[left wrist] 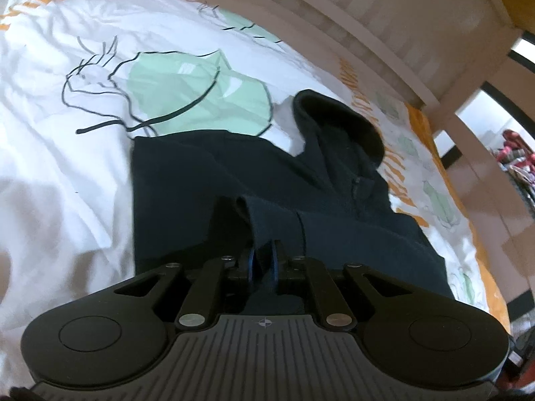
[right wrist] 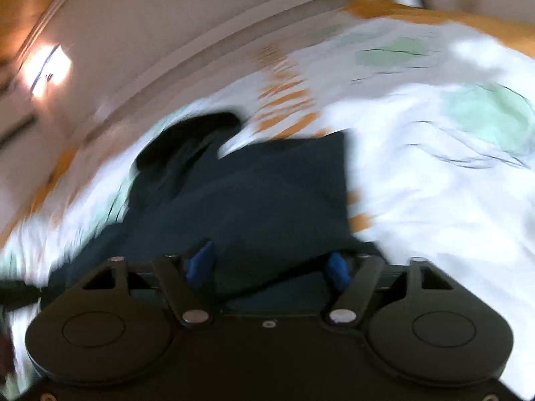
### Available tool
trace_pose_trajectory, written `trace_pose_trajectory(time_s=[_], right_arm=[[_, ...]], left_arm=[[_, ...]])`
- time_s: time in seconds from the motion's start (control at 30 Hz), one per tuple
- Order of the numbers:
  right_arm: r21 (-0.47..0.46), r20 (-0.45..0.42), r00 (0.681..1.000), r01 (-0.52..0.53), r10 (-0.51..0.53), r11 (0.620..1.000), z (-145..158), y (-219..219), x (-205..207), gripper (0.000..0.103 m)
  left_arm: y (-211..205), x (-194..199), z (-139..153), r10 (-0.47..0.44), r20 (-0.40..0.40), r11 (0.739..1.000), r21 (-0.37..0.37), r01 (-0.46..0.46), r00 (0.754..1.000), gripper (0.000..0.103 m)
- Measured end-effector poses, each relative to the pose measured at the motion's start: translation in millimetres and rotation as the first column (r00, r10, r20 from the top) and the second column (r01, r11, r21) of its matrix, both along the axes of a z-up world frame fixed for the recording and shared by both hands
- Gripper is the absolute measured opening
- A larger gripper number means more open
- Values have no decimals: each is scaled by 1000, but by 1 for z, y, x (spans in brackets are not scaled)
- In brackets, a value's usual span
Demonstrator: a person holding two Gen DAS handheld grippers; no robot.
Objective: Fold large clothes
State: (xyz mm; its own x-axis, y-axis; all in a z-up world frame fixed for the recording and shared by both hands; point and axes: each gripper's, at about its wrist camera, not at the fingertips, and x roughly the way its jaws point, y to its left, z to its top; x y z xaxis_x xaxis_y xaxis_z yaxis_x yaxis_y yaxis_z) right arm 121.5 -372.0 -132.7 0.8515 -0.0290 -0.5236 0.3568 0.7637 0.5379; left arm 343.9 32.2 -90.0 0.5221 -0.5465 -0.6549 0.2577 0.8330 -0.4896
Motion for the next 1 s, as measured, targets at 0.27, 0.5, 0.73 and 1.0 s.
trace_pose_trajectory(time_s=[0.27,0.5,0.73,1.0], right_arm=[[-31,-34,999,1,-2,1000,-2,-11,-12,43],[-103,-82,996,-35,26,994,6,4,-20,47],[-172,-107,992,-91,73,981,19,16,-31,66],[-253,-61,996,-79,65,964,42,5,-36,70]], left_arm=[[6,2,-1,38,38,995,92,-41,999,29],[-14,-33,29,4,243,979,199,-54,970,69],[-62,-36,-1,-118,192,971,229,72,974,79],[-81,-50,-33,-237,298,916,385,111,925,97]])
